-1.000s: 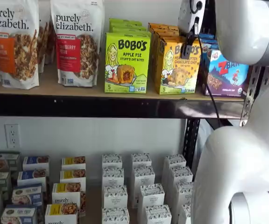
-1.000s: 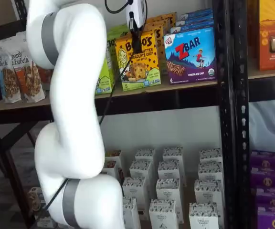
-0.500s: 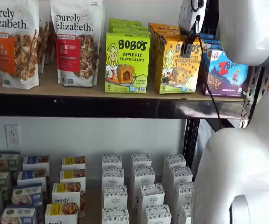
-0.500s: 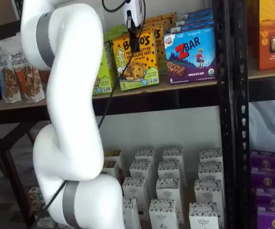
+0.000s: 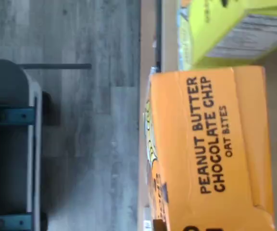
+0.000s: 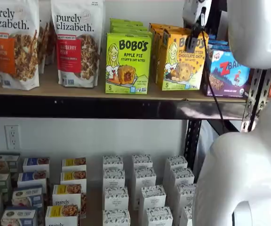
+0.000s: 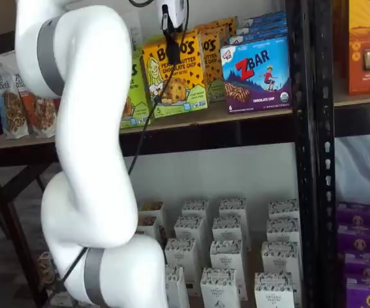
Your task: Pick up the orange box on the top shelf, the fifth box from the left
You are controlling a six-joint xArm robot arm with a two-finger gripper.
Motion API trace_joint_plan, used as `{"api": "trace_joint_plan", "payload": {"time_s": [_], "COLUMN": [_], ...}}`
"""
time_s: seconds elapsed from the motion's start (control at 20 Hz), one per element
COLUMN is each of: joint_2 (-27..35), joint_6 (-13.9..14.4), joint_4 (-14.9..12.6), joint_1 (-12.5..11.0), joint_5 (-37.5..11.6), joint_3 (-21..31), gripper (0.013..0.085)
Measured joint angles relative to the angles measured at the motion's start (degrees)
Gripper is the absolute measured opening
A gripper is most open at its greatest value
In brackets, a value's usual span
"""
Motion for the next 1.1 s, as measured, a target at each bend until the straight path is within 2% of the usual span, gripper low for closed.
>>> {"api": "trace_joint_plan", "payload": {"time_s": [0.4,0.65,0.85,1.1], "joint_2": [-4.18,-7.24,-10.33,-12.9], "joint_6": [1.25,1.78,0.86,-0.53], "joint_4": [2.08,2.97,5.11,5.51], "joint_1": [0.08,0.09,-1.94,-3.6], "joint_5": [6.25,7.12,7.16,7.18], "joint_3": [0.03,1.31,3.27,5.19], "gripper": [0.037,0.037,0.037,0.037]}}
